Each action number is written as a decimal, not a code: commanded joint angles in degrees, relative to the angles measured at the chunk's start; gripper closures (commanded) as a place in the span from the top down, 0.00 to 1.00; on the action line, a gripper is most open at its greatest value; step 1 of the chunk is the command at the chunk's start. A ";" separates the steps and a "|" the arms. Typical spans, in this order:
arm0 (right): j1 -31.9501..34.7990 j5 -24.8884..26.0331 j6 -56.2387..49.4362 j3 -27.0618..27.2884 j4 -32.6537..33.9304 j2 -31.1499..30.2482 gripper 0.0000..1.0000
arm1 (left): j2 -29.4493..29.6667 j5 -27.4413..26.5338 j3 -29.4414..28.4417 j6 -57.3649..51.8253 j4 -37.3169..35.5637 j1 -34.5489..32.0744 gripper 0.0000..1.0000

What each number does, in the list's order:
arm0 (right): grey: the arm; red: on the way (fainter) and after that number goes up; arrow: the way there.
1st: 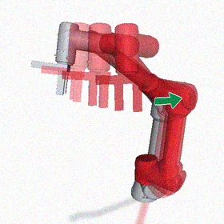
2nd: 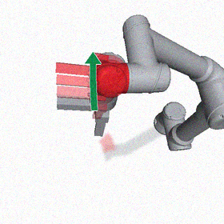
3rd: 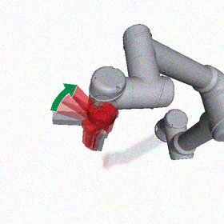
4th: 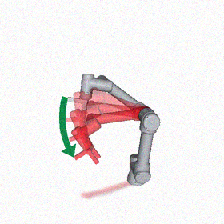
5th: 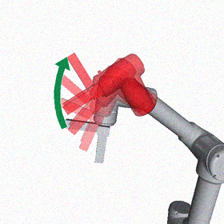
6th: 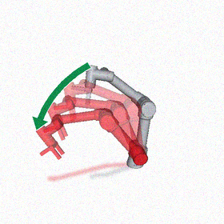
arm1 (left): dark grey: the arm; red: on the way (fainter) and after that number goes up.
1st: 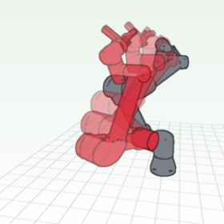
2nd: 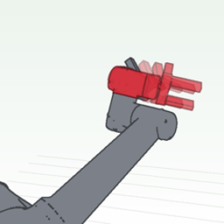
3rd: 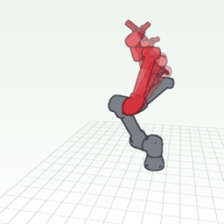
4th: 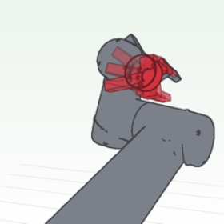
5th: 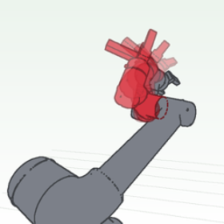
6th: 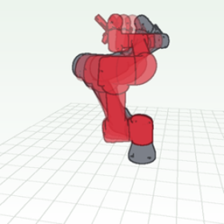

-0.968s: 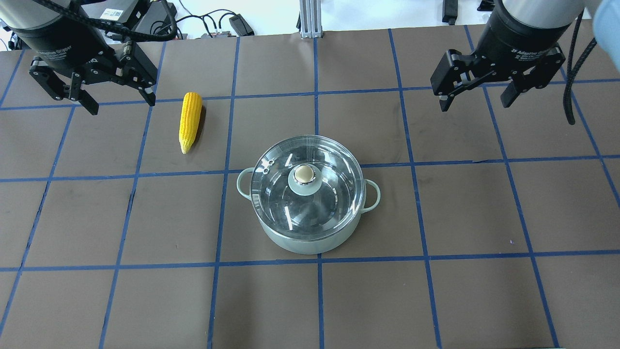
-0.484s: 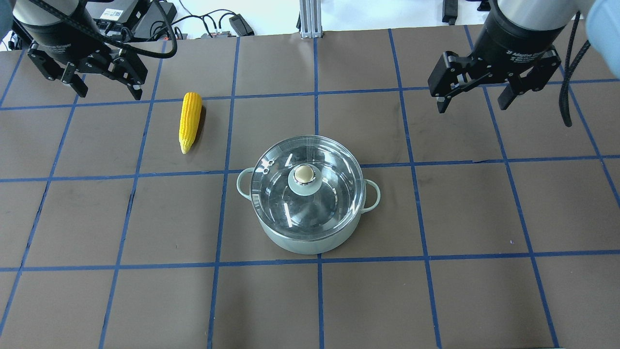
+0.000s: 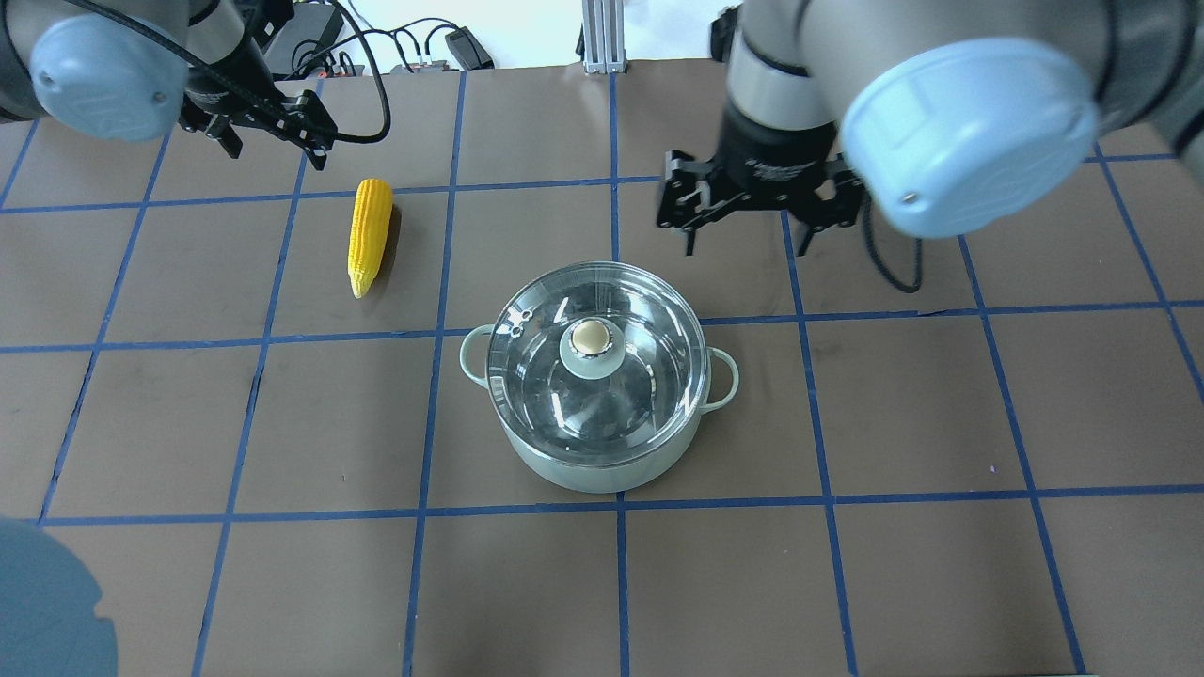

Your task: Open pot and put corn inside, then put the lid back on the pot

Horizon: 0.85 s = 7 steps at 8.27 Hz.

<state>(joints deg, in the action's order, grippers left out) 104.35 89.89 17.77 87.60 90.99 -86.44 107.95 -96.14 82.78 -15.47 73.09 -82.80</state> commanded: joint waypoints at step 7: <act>13.78 -0.33 14.65 4.51 13.16 11.28 1.00 | 15.44 9.04 0.63 -8.17 -14.03 1.32 1.00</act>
<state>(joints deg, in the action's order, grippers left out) 118.08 89.64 30.75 91.27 102.25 -77.30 122.08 -86.89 83.23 -22.98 59.70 -82.37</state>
